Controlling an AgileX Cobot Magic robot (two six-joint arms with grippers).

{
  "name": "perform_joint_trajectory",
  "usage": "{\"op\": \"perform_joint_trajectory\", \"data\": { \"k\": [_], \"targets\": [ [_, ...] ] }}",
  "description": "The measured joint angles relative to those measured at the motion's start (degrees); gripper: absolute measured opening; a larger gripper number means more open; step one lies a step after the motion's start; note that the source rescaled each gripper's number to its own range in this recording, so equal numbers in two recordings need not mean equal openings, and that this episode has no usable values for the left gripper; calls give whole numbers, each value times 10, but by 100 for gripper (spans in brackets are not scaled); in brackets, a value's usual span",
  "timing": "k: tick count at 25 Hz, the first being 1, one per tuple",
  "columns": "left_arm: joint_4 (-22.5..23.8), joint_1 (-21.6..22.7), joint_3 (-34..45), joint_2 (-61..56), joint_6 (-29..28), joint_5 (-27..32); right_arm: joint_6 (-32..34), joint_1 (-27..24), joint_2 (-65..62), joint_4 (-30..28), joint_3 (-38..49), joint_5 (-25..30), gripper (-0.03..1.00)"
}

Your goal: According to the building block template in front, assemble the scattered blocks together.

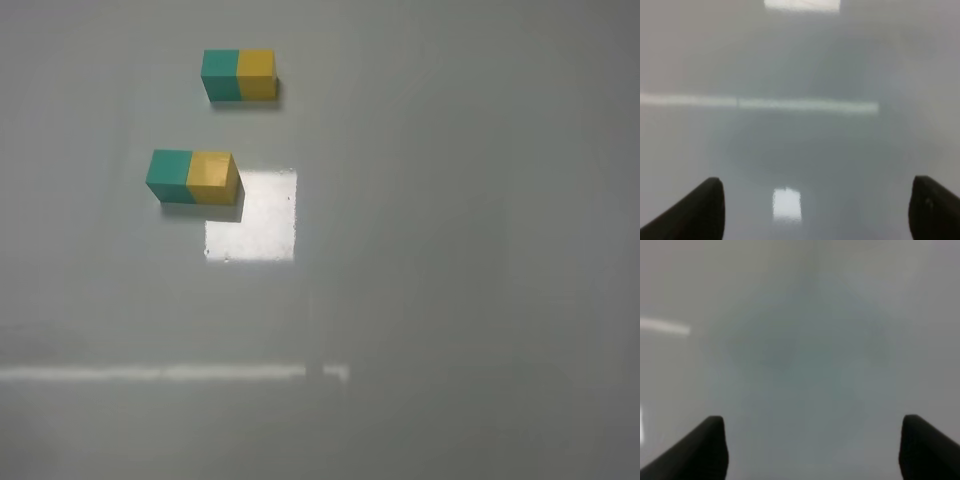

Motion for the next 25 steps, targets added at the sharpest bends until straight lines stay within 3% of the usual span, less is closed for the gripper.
{"op": "perform_joint_trajectory", "data": {
  "k": [3,8,12,25],
  "targets": [
    [0,0,0,0,0,0,10,0,-108,45,104,-15,98],
    [0,0,0,0,0,0,34,12,-234,103,197,-14,98],
    [0,0,0,0,0,0,76,30,-283,103,219,-12,98],
    [0,0,0,0,0,0,121,46,-316,96,246,18,98]
  ]
}}
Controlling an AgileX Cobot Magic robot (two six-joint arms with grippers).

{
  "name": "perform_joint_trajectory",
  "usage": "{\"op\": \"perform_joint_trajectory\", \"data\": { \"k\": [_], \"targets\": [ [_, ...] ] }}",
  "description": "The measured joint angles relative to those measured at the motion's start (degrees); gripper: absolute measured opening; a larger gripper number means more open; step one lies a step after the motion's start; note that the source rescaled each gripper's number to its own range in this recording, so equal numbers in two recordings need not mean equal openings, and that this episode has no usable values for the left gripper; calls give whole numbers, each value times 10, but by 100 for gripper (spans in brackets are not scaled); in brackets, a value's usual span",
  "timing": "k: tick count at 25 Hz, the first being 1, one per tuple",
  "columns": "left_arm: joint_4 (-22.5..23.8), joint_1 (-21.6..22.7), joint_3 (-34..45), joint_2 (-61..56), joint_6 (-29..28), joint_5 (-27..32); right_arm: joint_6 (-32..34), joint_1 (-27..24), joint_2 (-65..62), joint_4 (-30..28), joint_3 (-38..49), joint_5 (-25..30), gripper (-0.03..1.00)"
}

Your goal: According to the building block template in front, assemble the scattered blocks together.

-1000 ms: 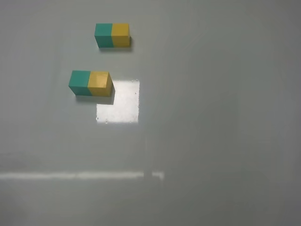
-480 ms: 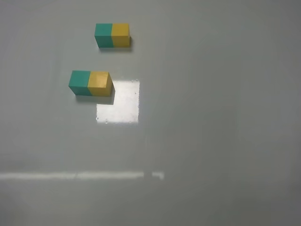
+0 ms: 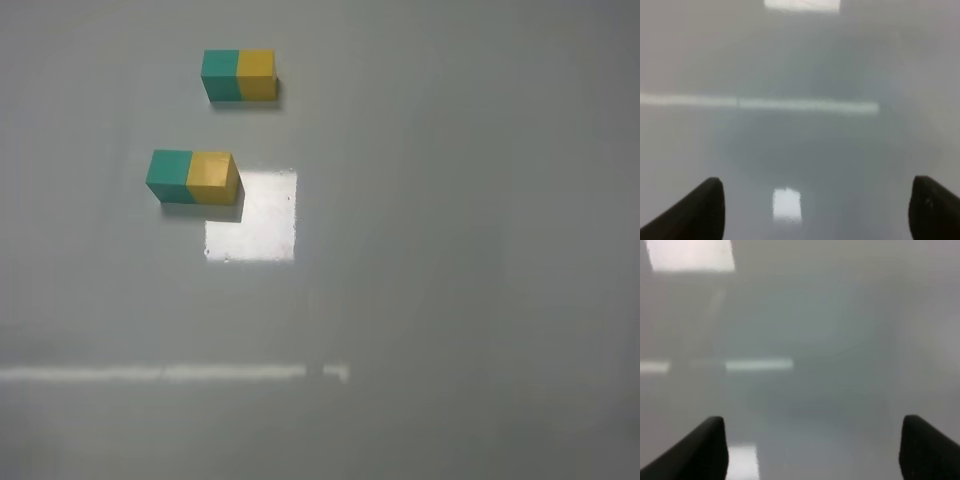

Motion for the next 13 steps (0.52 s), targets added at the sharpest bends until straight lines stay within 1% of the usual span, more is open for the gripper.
{"op": "perform_joint_trajectory", "data": {
  "k": [5,13],
  "targets": [
    [0,0,0,0,0,0,26,39,-11,-17,0,1,98],
    [0,0,0,0,0,0,34,45,-11,-21,0,1,98]
  ]
}}
